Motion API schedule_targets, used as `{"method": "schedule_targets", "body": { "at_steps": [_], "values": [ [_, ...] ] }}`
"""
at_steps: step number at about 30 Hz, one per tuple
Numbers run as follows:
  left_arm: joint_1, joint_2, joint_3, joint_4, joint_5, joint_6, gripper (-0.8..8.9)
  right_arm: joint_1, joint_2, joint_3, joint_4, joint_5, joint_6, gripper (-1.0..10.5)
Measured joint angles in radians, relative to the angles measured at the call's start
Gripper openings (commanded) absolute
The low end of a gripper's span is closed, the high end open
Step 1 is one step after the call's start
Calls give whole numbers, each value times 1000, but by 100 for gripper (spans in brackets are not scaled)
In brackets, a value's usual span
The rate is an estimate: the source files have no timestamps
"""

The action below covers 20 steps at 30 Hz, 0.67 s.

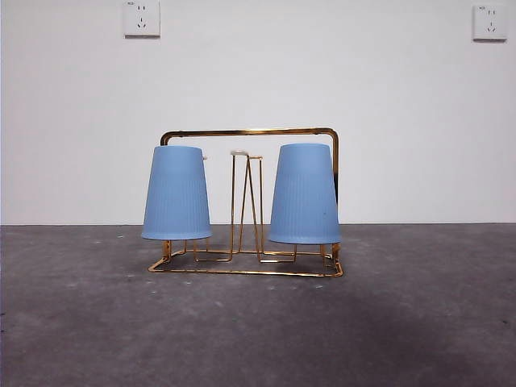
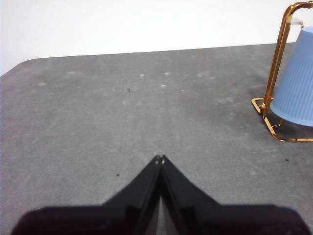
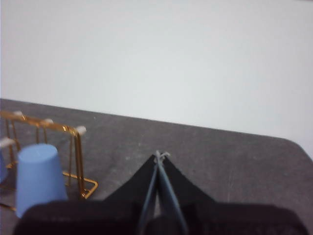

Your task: Pick up cup 1,put cup 1 in the cup rack,pick up cup 2,put cup 2 in the cup rack

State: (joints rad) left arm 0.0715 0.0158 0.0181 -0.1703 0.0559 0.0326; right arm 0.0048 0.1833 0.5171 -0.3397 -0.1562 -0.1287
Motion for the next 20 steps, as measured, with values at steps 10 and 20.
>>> {"method": "schedule_targets", "body": {
  "at_steps": [10,20],
  "values": [
    [0,0,0,0,0,0,-3,0,-139,-387,228,71,44,1],
    [0,0,0,0,0,0,-3,0,-172,-493,157,77,126,1]
  ]
}}
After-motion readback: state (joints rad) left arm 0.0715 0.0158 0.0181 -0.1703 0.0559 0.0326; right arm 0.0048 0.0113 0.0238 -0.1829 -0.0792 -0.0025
